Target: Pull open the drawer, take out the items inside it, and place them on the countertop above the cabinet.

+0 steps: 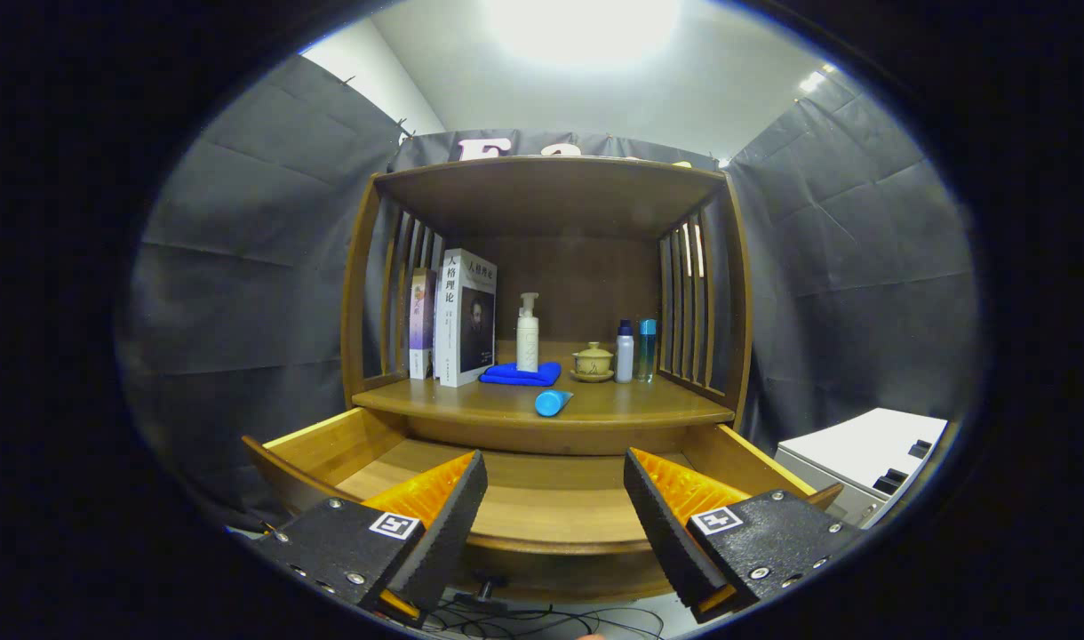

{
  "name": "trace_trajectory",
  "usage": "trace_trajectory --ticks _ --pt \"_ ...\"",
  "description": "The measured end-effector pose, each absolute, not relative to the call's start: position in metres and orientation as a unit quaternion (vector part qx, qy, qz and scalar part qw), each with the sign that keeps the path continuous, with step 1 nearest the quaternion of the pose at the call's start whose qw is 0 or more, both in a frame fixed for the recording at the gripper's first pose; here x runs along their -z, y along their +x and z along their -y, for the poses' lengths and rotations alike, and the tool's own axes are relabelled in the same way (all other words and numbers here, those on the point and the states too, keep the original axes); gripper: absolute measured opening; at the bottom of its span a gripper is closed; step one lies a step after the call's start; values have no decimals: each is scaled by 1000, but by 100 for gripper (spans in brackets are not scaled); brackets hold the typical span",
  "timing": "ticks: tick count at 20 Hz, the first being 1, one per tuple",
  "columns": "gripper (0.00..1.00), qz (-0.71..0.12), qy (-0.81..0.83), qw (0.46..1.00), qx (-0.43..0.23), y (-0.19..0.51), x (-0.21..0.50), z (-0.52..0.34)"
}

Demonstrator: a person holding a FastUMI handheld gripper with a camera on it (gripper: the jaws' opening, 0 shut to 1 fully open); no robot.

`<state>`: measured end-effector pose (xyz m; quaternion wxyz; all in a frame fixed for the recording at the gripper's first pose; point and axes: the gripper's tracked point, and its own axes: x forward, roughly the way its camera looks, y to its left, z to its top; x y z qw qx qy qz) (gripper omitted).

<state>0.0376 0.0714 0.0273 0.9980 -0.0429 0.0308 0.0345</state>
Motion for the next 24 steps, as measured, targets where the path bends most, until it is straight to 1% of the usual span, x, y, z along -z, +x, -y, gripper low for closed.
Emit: trace_trajectory --ticks 12,14,18,24 --pt "95 -88 -58 994 -21 -19 44 -64" --pt "95 -96 -67 993 -19 -19 54 -62" --pt "96 -81 -73 994 -18 -11 52 -64" --pt "96 -93 -61 994 -10 4 59 -64"
